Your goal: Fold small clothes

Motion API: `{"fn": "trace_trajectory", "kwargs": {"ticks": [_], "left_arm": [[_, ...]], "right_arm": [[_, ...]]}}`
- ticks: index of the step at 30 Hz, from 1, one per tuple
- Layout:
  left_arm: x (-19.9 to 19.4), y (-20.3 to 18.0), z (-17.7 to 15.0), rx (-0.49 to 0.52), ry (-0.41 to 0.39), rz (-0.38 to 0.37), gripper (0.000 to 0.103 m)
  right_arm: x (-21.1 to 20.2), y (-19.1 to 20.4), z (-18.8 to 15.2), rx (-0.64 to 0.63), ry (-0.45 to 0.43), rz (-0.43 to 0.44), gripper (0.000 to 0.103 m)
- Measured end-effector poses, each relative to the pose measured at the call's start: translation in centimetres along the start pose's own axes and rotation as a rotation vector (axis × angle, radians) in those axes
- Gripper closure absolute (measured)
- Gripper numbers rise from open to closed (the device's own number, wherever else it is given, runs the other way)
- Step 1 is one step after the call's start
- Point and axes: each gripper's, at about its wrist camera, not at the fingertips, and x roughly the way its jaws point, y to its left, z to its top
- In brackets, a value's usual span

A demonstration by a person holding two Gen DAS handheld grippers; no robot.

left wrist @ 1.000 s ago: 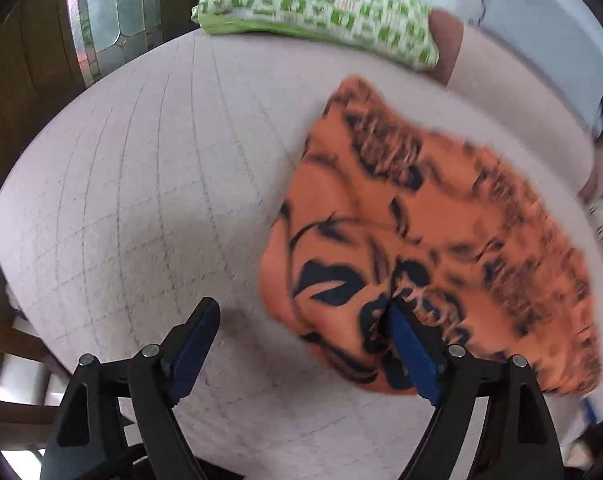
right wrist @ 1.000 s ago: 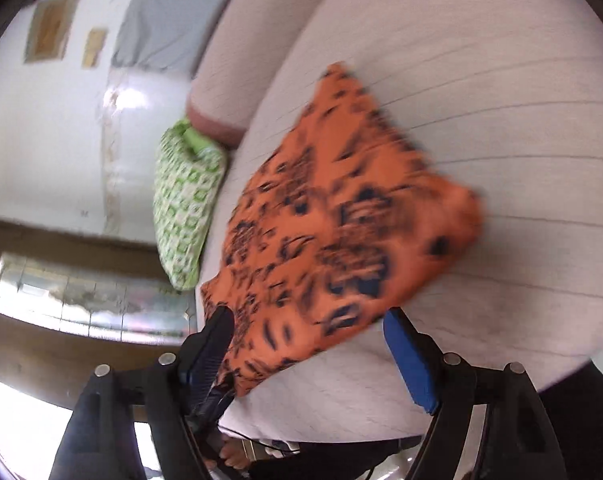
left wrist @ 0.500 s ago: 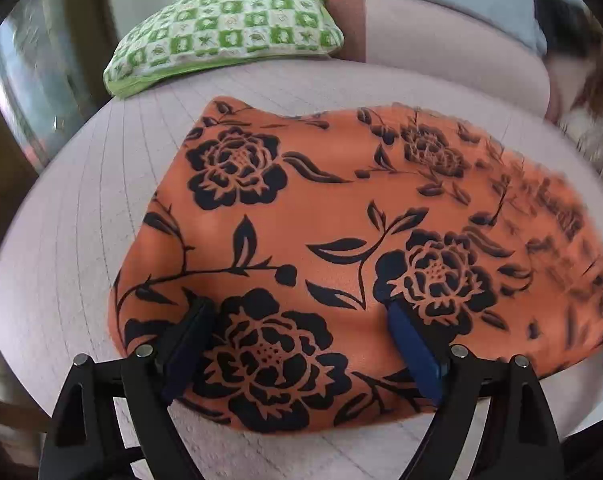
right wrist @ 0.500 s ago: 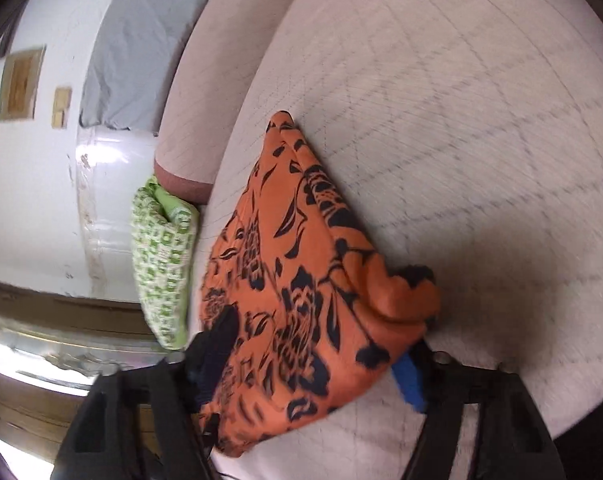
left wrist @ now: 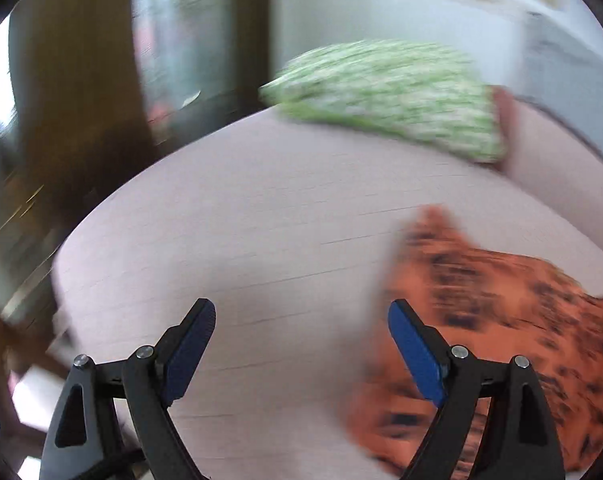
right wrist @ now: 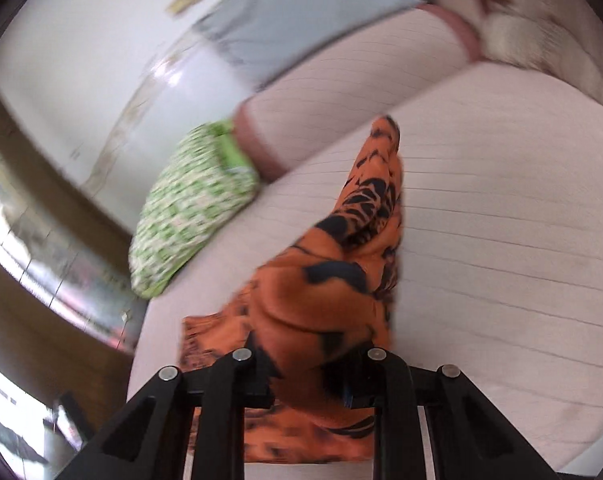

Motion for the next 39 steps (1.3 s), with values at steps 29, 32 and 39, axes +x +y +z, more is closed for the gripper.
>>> {"fn": "trace_trajectory", "kwargs": {"ticks": [29, 32, 39], "left_arm": [[-4.2, 4.6, 1.0, -0.108, -0.19, -0.254, 0.015], [-5.3, 1.2, 0.1, 0.001, -0.19, -0.386, 0.015], [0.7, -4.2, -2.8, 0.246, 0.093, -0.099, 0.012]], "right_arm": [[8.8, 7.8, -7.0, 0.028, 0.466, 0.512, 0.022], [7.3, 4.3, -5.4, 0.051, 0.403, 0.432, 0.038], [10.2, -1.3, -7.7, 0.092, 0.483, 0.261, 0.089]]}}
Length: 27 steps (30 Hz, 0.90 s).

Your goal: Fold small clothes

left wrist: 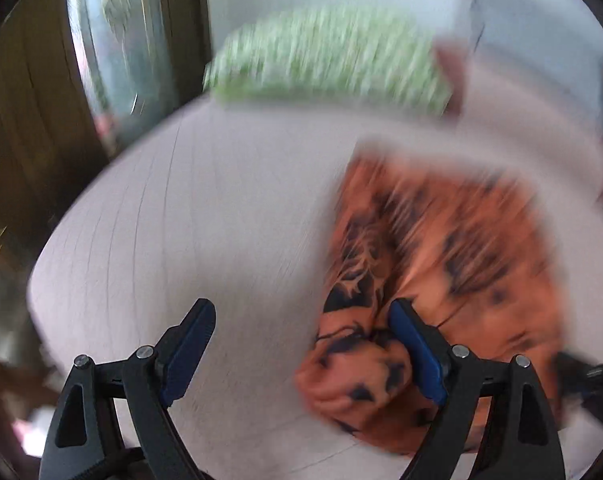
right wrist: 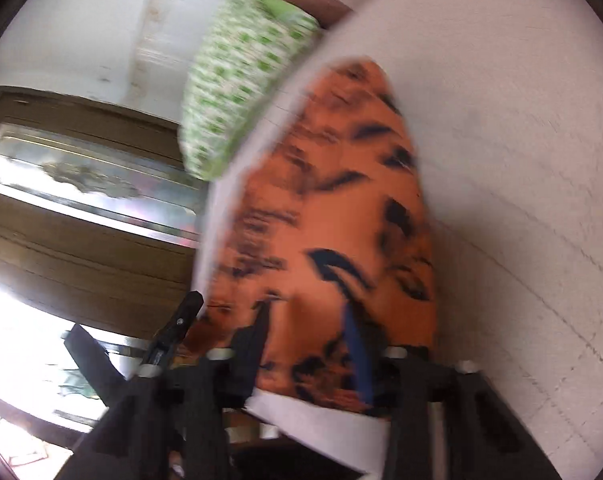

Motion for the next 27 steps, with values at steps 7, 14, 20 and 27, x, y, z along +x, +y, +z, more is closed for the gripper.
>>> {"fn": "trace_trajectory", "kwargs": {"ticks": [7, 14, 20, 27], "left_arm": [[-1.3, 1.7, 0.9, -0.126, -0.075, -0.059, 0.012], [0.0, -1.0, 1.6, -0.019, -0.069, 0.082, 0.012], [0.4, -1.4, 1.8, -0.004, -0.051, 0.087, 0.012], [0.1, -1.2, 1.7, -0.003, -0.053, 0.074, 0.012]], "right_arm": [[-1.5, 0.5, 1.8, -0.024, 0.014, 0.017, 0.087], [1.1, 4.2, 8.5, -0.064, -0.098, -0.111, 0.087], [6.8, 2.7, 12.4, -0.003, 0.04, -0.276, 0.086], [9.3, 9.0, 12.3, -0.131, 0.087, -0.12, 0.085]]}}
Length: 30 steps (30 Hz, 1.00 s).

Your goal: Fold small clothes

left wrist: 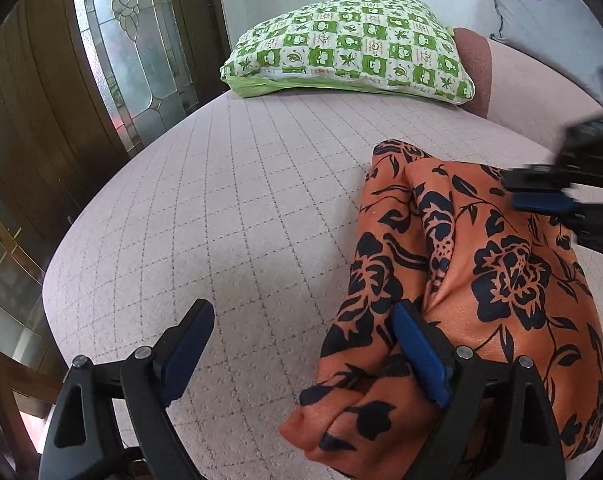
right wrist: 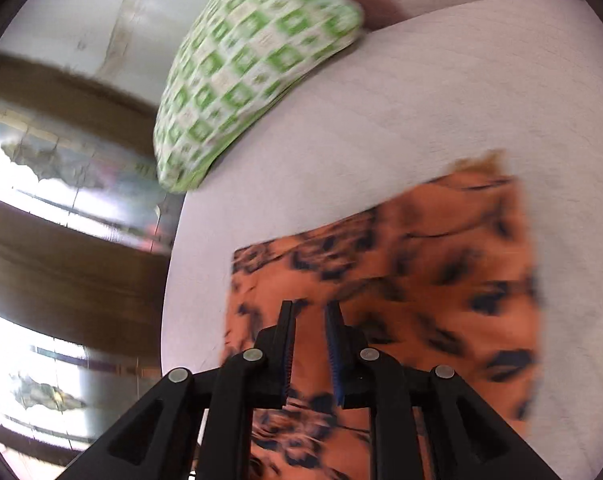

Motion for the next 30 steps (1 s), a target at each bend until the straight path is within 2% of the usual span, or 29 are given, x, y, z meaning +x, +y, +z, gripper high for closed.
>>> {"fn": "trace_trajectory", "kwargs": {"ticks": [3, 5, 10, 14, 19, 22, 25, 30], "left_arm": [[0.0, 0.0, 0.0, 0.005, -0.008, 0.002, 0.012], [0.0, 0.2, 0.0, -0.003, -0.004, -0.007, 0.012], [0.0, 0.2, -0.2, -0.001, -0.005, -0.006, 0.012], [0.0, 0.3, -0.5, -0.014, -0.001, -0.005, 0.012], [-0.1, 0.3, -1.0, -0.021, -0.004, -0.002, 0.012], [0.1, 0.5, -1.1, -0.035, 0.004, -0.011, 0.012], [0.1, 0.5, -1.2, -0.039, 0.003, -0.01, 0.012], [-1.1, 0.7, -1.3, -0.028, -0.038, -0.026, 0.013]], "right_arm": [[4.0, 0.4, -0.3, -0.005, 0.092, 0.005, 0.084], [5.0, -0.3, -0.5, 0.015, 0.091, -0.013, 0.084], [1.6, 0.5, -1.7, -0.023, 0.08, -0.012, 0.084], [-2.9, 0.5, -4.2, -0.062, 0.064, 0.014, 0.084], [-6.3, 0.1, -8.2, -0.093, 0.058, -0.015, 0.078], [-7.1, -1.6, -10.8, -0.098, 0.048, -0.068, 0.077], [-6.9, -3.2, -12.4, -0.084, 0.023, -0.033, 0.077], [-10.8, -3.5, -13.4, -0.087, -0.028, 0.02, 0.075]]}}
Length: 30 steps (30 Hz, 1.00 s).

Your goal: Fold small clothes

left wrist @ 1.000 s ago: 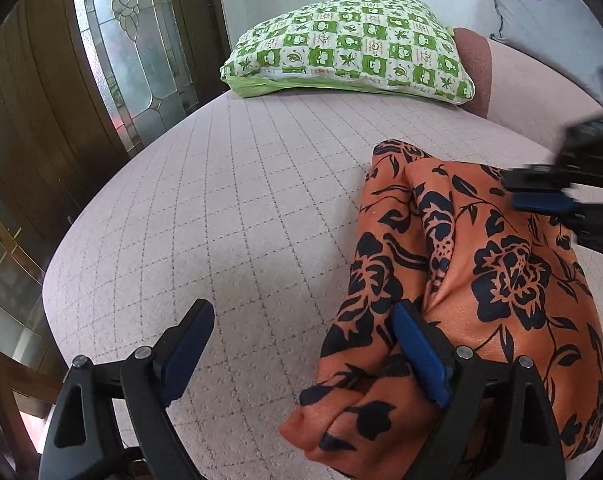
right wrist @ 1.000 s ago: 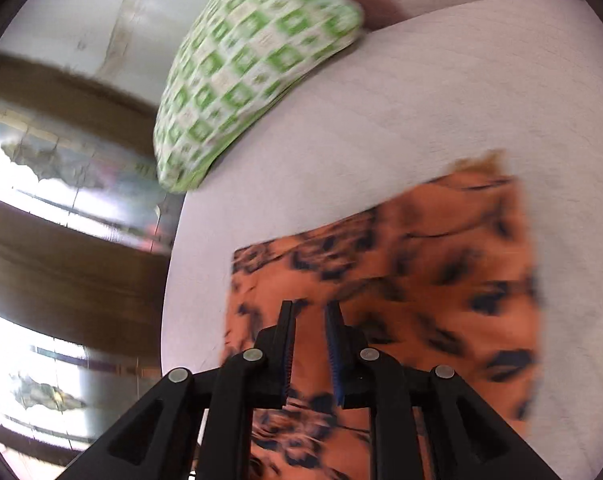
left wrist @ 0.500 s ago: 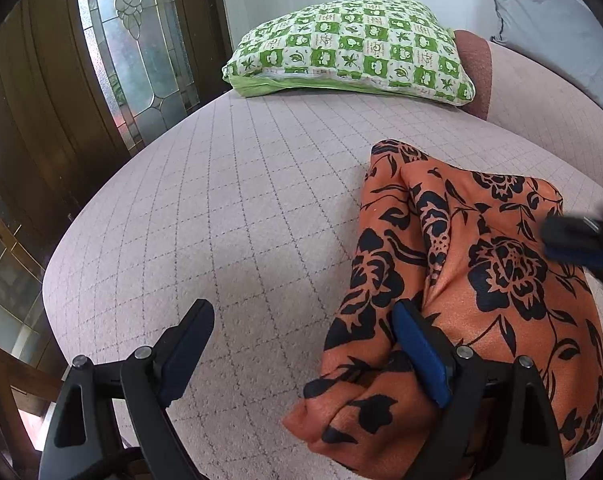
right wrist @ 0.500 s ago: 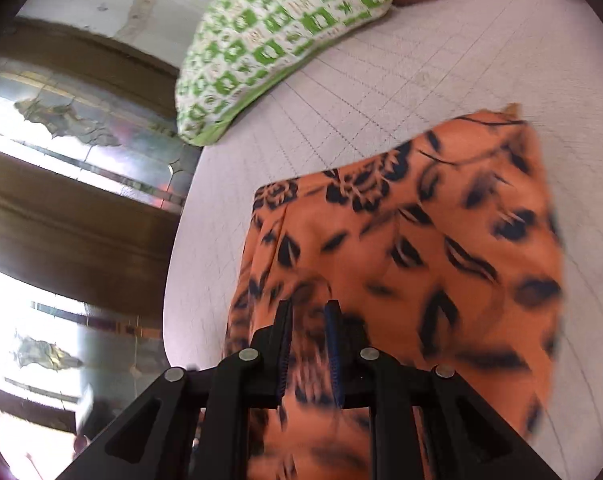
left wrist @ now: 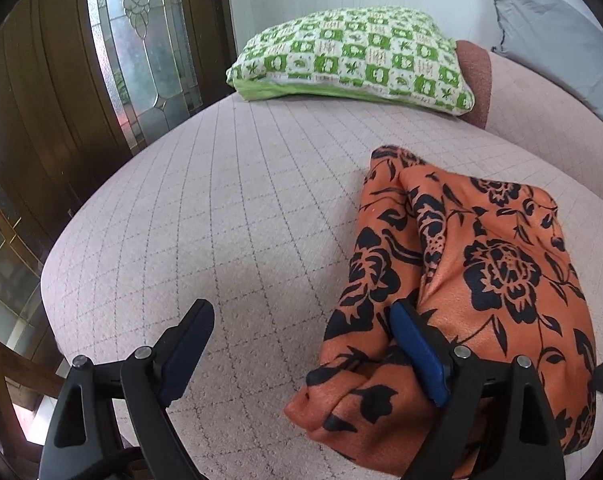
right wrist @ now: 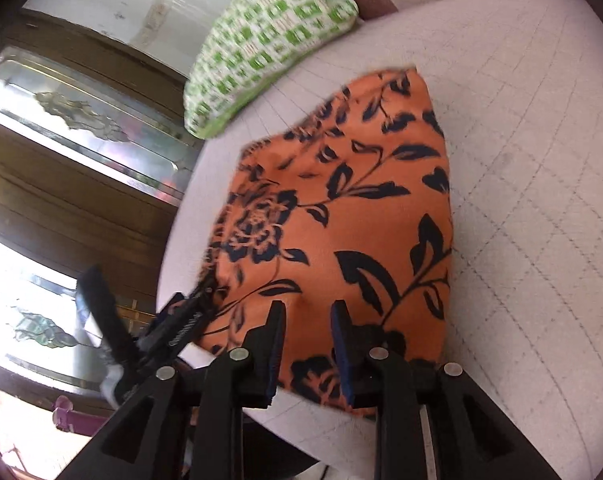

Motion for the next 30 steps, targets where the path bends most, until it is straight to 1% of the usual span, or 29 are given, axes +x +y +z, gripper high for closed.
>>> {"fn": "trace_trajectory", "kwargs": {"ticks": [1, 2, 4, 5, 6, 8, 11, 15, 18, 22, 30], "left_arm": [[-0.3, 0.1, 0.0, 0.001, -0.012, -0.005, 0.013], [-0.7, 0.1, 0.1, 0.0, -0.027, -0.01, 0.013], [-1.5, 0.2, 0.2, -0.001, -0.065, -0.02, 0.013], [-1.9, 0.1, 0.2, 0.0, -0.082, -0.024, 0.013], [-2.1, 0.0, 0.3, 0.002, -0.091, -0.027, 0.013], [-2.8, -0.6, 0.3, 0.016, -0.117, -0.037, 0.013], [-3.5, -1.5, 0.3, 0.035, -0.144, -0.057, 0.013], [-4.1, -3.0, 0.3, 0.074, -0.169, -0.077, 0.013], [-4.2, -3.9, 0.3, 0.088, -0.16, -0.099, 0.013], [-4.2, -4.8, 0.3, 0.101, -0.155, -0.11, 0.013], [-3.6, -5.4, 0.5, 0.078, -0.122, -0.129, 0.013]], "right_arm": [[-0.8, 0.0, -0.3, -0.01, -0.02, 0.004, 0.074], [-1.6, -0.3, -0.5, -0.016, -0.04, 0.005, 0.068], [-3.4, -1.1, -1.0, -0.003, -0.084, -0.002, 0.044], [-4.1, -1.4, -1.2, 0.009, -0.107, -0.006, 0.029], [-5.1, -2.0, -1.5, 0.023, -0.145, -0.003, 0.029], [-6.2, -3.0, -1.5, 0.049, -0.183, 0.011, 0.029], [-6.7, -4.3, -1.3, 0.095, -0.193, 0.036, 0.029], [-6.9, -4.9, -1.1, 0.108, -0.188, 0.043, 0.029], [-6.4, -5.1, -0.8, 0.118, -0.181, 0.058, 0.029], [-6.0, -5.2, -0.6, 0.115, -0.168, 0.056, 0.029], [-5.5, -5.3, -0.3, 0.122, -0.164, 0.065, 0.029]]}}
